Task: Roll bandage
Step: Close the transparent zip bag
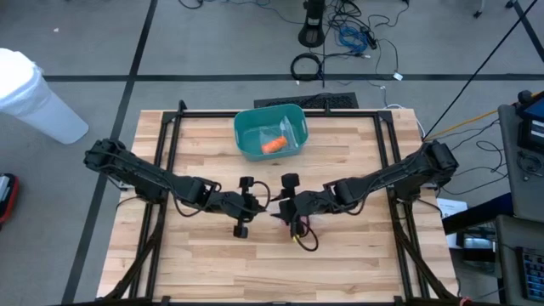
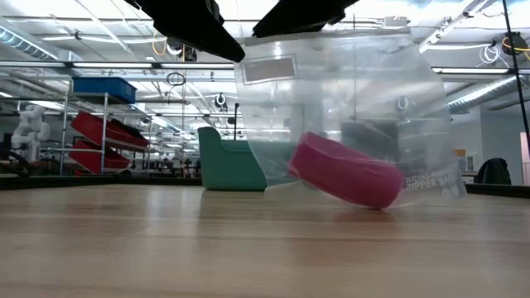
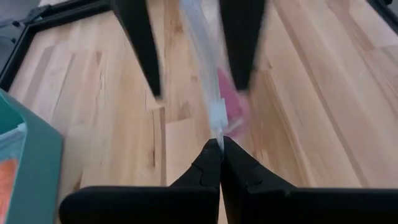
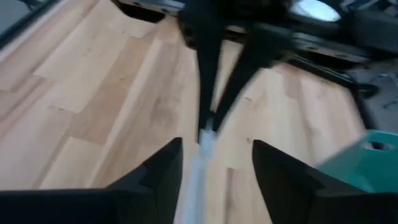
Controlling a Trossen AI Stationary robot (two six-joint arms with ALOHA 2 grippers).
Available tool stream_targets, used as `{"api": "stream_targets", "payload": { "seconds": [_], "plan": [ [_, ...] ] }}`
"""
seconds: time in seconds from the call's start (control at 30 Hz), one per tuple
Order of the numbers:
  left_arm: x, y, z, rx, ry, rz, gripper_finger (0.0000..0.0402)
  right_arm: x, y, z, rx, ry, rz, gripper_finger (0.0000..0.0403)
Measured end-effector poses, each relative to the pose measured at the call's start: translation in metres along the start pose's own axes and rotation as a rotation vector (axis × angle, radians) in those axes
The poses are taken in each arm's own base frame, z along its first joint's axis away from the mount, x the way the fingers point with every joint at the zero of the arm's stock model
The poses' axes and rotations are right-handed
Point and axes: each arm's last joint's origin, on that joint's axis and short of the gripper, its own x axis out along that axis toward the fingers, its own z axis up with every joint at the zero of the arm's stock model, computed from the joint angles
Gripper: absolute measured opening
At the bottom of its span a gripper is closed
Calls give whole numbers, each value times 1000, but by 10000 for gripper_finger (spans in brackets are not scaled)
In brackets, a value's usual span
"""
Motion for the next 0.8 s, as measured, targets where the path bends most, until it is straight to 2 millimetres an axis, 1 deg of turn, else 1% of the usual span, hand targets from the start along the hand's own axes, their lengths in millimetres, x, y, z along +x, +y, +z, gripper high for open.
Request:
{"api": "stream_targets", "payload": {
  "seconds": [0.1, 0.17, 0.23, 0.33, 0.6, 0.8],
  "plan": [
    [0, 0, 0, -1, -4, 0, 0, 12, -1, -4, 17, -7, 40, 192],
    [0, 0, 1, -2, -6, 1, 0, 19, -2, -5, 54, -20, 63, 194],
    [0, 0, 1, -2, -7, 1, 0, 21, -2, -4, 75, -34, 54, 188],
    [0, 0, 1, -2, -7, 1, 0, 21, -3, -1, 82, -67, 48, 163],
    [0, 0, 1, -12, -14, 2, 0, 22, -5, -4, 92, -40, 51, 66],
    [0, 0, 3, -42, -27, 3, 0, 22, -6, -4, 101, -39, 53, 25]
  ]
}}
